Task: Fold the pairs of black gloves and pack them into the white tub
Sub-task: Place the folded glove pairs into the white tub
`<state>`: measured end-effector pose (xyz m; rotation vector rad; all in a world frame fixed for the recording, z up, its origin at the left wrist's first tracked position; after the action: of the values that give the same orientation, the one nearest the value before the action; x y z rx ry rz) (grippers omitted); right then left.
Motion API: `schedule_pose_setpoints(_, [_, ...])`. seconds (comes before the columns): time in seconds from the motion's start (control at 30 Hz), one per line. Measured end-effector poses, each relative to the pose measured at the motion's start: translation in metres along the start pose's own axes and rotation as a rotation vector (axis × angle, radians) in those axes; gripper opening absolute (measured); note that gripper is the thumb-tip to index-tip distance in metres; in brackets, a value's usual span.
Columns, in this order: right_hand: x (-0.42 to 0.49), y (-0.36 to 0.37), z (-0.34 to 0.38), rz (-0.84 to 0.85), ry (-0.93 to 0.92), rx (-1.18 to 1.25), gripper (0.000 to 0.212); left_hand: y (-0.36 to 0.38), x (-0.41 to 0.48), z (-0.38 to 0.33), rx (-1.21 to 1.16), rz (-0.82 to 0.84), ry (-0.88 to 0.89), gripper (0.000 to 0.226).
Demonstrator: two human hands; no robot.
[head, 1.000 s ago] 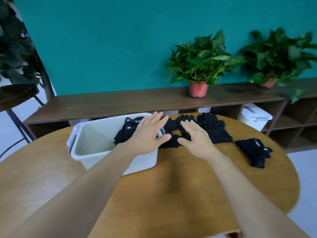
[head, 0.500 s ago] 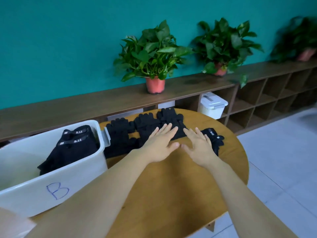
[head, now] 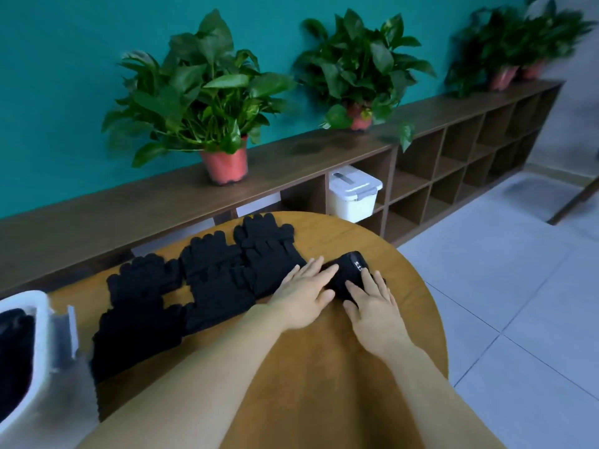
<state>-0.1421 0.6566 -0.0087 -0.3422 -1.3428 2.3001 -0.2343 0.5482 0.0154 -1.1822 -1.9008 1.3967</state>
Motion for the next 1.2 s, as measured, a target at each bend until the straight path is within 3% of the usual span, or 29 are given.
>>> schedule_pose_setpoints(0.2, [0.008, 0.005, -0.011, -0.078, -0.057, 0.112, 0.043, 0.015, 0.037, 0.003, 0.002, 0.058, 0.029, 0.053])
schedule_pose_setpoints(0.43, [-0.005, 0.003, -0.013, -0.043, -0.112, 0.129, 0.04, 0.032, 0.018, 0.011, -0.009, 0.06, -0.035, 0.053])
schedule_pose_setpoints(1.2, [-0.141, 0.063, 0.09, 0.354, -0.381, 0.345, 0.042, 0.047, -0.254, 0.025, 0.095, -0.035, -0.278, 0.056])
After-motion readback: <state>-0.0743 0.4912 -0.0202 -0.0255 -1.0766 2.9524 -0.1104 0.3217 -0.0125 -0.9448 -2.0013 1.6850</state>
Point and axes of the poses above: each hand's wrist, its own x-axis towards the middle knuckle, its own y-axis out of the palm, z = x × y, the point moved 5 cm from there along x, towards the middle knuckle, and after that the axes turned 6 degrees about y, right-handed, at the moved point
